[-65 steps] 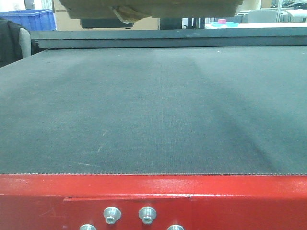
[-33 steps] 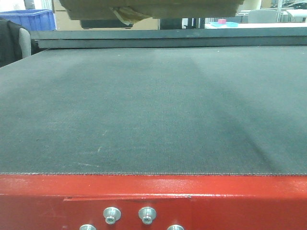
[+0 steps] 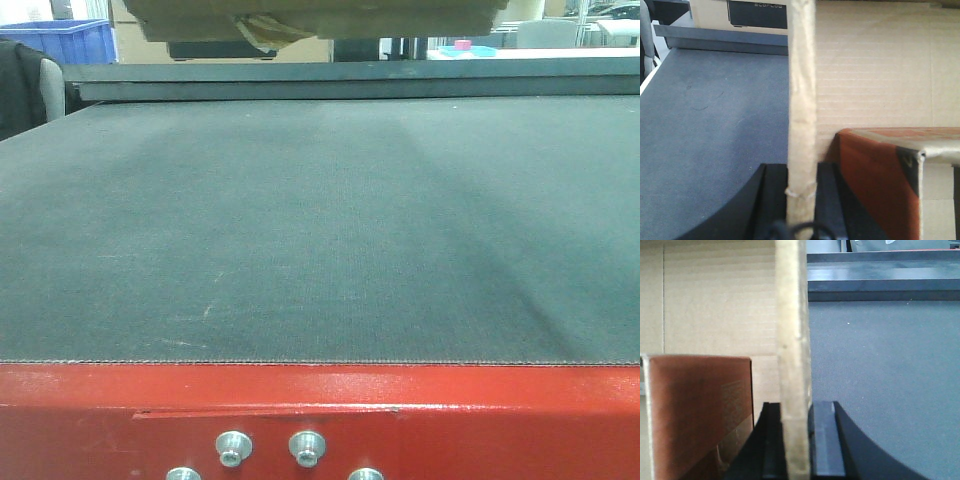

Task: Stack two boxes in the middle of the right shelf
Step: 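Lift the stacked boxes off the table with both grippers, then drive the base away from the table toward the steel shelf rack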

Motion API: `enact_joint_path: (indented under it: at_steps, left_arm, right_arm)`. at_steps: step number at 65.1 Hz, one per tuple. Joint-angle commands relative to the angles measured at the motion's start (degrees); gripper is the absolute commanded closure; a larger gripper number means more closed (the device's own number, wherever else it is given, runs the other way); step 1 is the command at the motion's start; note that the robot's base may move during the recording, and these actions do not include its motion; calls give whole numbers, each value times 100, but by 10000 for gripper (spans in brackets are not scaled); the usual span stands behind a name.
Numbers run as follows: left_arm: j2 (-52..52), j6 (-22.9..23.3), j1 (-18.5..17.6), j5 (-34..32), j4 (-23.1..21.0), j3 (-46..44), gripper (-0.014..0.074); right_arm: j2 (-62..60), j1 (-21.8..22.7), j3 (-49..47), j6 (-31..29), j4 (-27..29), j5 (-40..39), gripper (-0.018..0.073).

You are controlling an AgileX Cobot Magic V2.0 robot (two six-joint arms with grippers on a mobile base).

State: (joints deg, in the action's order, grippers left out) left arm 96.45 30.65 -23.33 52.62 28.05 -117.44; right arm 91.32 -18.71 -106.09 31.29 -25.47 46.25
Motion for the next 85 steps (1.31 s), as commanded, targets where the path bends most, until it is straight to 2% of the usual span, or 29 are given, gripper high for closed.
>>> enact_joint_path:
  at_steps: [1, 85]
  left_arm:
    - [-71, 59, 39, -140, 82, -56, 708]
    - [-48, 59, 39, -140, 82, -56, 708]
  right_arm:
    - [-70, 31, -77, 31, -176, -320, 713]
    - [-70, 31, -77, 31, -176, -344, 713]
